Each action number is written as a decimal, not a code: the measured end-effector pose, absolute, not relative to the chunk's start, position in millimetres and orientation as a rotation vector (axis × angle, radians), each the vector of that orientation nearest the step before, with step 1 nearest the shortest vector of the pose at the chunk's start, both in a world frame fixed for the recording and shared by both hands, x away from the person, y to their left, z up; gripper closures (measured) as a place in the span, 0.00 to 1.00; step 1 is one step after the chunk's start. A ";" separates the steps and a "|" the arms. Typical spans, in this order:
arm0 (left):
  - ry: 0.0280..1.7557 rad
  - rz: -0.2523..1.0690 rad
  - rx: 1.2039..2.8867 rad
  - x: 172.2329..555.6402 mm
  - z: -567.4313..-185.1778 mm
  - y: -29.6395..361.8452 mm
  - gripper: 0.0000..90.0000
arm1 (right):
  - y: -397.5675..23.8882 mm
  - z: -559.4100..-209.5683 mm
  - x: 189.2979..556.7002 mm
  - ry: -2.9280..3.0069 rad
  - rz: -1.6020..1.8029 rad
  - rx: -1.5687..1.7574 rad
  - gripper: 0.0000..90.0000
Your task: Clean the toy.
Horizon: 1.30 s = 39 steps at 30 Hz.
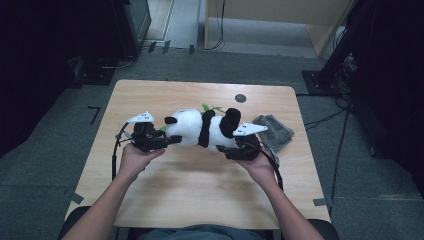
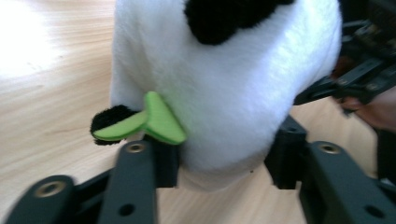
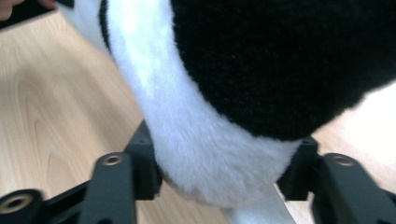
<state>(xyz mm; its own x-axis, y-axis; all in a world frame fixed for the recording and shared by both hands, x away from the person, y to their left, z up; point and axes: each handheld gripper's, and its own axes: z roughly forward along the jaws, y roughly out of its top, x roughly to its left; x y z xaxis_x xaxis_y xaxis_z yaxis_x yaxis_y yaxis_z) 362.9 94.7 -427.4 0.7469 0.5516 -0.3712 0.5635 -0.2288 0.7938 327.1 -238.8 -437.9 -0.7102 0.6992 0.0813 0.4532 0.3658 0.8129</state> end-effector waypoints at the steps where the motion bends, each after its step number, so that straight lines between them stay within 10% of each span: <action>1: 0.856 -0.011 1.901 363.3 -428.5 93.6 0.54 | -238.5 -437.2 326.6 2.368 1.241 1.020 0.54; 27: 0.644 0.150 1.989 350.6 -441.2 87.3 0.26 | -264.3 -407.9 321.6 2.428 1.390 1.108 0.62; 39: 0.687 0.114 1.964 352.8 -438.1 91.6 0.63 | -257.3 -416.0 325.7 2.458 1.430 1.153 0.55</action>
